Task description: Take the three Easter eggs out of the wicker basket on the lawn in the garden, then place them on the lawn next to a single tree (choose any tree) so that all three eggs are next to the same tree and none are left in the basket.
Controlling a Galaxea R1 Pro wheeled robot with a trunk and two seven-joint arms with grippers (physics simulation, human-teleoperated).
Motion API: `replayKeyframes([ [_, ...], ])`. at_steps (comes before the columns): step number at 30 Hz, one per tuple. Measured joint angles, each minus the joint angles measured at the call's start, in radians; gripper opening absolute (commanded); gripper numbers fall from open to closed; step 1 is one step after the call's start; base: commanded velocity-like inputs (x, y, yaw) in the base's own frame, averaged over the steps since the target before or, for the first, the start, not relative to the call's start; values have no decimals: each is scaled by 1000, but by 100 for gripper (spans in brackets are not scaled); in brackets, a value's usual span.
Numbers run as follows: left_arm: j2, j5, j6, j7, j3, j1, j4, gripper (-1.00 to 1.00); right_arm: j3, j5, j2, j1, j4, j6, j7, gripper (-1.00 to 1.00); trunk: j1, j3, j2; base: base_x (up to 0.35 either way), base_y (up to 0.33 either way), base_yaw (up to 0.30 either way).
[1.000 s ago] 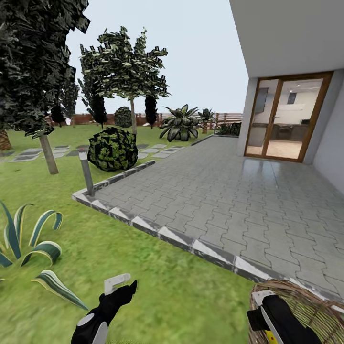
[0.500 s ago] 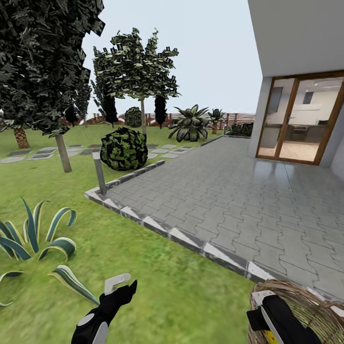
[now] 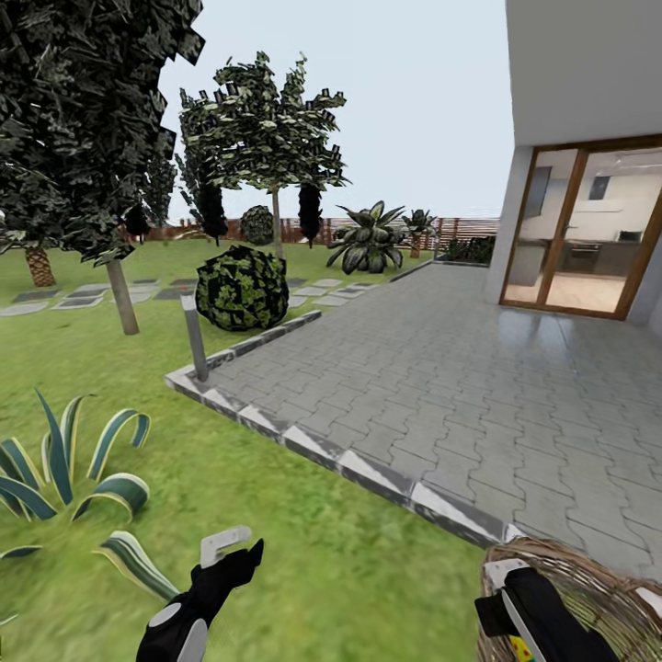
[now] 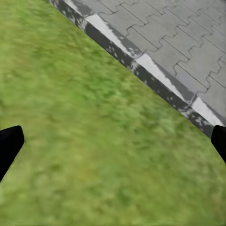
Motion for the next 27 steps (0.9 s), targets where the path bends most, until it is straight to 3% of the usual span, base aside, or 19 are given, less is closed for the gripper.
replayKeyframes([
  [5,18,1,7,-1,1,0,-10,100,-1,3,-1,0,-1,0,0,-100,0,0,0,198,294,0],
  [14,18,2,7,1,1,0,-12,100,-1,1,-1,0,0,0,0,-100,0,0,0,184,299,0],
  [23,19,2,7,-1,1,0,-15,100,-1,0,-1,0,0,0,0,-100,0,0,0,15,328,0],
  [27,19,2,7,-1,0,0,-16,100,0,9,6,0,1,0,-6,-100,1,0,0,-133,323,194],
])
